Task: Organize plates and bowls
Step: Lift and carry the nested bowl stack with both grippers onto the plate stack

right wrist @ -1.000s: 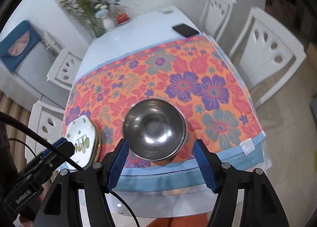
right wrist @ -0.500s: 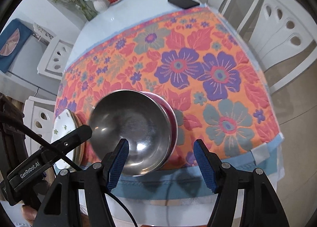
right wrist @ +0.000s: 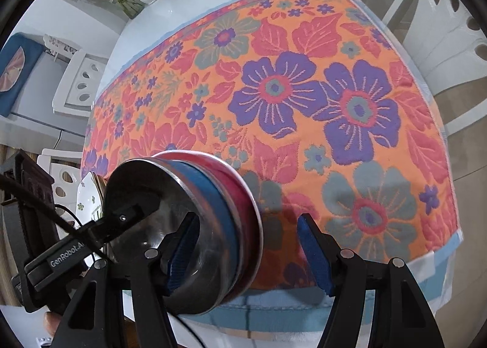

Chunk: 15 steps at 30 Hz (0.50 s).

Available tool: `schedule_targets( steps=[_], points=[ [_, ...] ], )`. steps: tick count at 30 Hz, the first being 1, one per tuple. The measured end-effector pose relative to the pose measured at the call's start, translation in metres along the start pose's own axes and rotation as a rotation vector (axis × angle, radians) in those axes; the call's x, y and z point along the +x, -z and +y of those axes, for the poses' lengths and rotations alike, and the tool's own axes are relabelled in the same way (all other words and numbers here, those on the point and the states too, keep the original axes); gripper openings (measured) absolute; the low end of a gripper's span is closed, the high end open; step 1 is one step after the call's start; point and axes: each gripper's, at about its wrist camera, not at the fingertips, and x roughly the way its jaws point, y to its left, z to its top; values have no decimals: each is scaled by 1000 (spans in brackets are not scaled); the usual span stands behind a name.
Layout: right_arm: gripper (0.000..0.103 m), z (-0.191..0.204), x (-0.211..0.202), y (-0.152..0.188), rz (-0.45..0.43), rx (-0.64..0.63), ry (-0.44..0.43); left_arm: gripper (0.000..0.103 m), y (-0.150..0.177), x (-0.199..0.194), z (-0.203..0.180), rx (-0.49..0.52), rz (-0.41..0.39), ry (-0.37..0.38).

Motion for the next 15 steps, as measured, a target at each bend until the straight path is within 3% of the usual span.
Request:
schedule_targets(
  steps=[9,15],
  points=[
    [65,-10,17,-8,63,16,-59,34,1,8,3,-7,32,-6],
    [65,-5,31,1,108,-4,-105,34,11,14,12,-47,72,34]
  ],
)
